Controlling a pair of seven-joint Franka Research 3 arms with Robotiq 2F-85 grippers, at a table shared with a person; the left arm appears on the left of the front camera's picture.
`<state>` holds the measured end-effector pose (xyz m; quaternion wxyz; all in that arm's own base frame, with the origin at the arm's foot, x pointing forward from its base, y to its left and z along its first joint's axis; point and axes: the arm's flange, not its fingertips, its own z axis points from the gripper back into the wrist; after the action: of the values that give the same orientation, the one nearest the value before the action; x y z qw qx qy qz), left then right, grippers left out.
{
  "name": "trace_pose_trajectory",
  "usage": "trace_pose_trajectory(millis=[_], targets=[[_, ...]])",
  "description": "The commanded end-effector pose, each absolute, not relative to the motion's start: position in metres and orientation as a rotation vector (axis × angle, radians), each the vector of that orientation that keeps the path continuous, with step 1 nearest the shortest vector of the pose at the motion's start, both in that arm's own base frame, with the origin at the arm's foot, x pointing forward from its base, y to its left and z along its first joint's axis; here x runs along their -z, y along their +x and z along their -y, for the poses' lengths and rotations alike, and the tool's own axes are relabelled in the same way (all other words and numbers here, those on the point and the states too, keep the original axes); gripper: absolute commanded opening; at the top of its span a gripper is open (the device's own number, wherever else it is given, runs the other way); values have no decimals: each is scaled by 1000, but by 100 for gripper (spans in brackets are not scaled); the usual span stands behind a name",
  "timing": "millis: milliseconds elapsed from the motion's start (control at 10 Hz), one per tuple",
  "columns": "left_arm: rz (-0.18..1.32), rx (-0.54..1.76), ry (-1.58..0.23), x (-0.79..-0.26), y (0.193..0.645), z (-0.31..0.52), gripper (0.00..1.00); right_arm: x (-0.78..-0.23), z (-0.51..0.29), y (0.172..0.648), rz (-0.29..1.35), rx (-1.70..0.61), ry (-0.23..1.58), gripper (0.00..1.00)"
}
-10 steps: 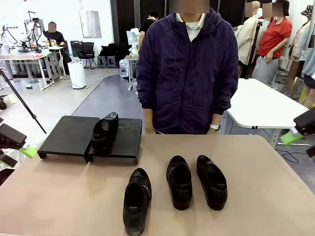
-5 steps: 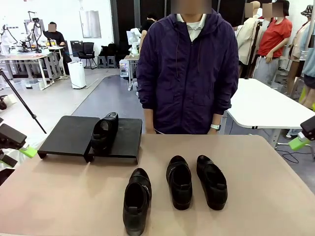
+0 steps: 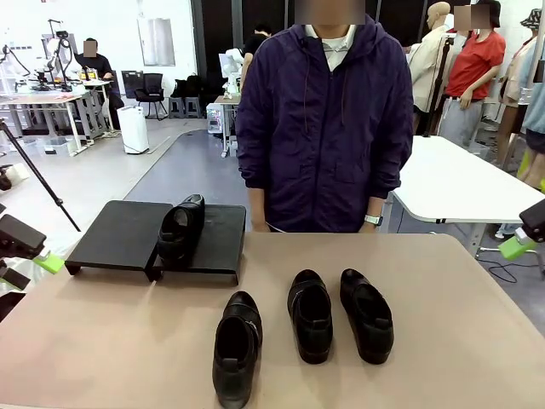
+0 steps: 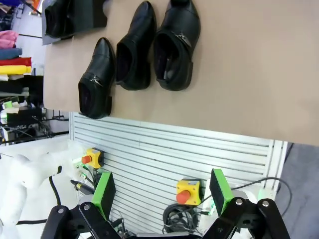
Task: Organize the shoes by placing them on the stand.
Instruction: Place the Shoe from the middle of the table onto the Shoes Stand.
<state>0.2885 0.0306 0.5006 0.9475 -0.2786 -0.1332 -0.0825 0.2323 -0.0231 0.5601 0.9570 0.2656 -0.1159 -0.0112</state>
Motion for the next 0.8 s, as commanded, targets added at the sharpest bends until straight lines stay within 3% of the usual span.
trace_pose_trajectory(millis=[0,200,400,500,700], targets=[[273,166,-587,-499,287,-30,100,-562,24,233,248,5,551,100],[271,168,-567,-501,288,-31,100,-562,24,233,248,5,551,100],[143,217,-480,-502,297,82,100,-562,24,233,248,5,551,100],[128,239,-348,-490,300,140,100,-562,24,233,248,5,551,100],[265,123,-217,-476,302,211,100,-562,24,233,248,5,551,100]])
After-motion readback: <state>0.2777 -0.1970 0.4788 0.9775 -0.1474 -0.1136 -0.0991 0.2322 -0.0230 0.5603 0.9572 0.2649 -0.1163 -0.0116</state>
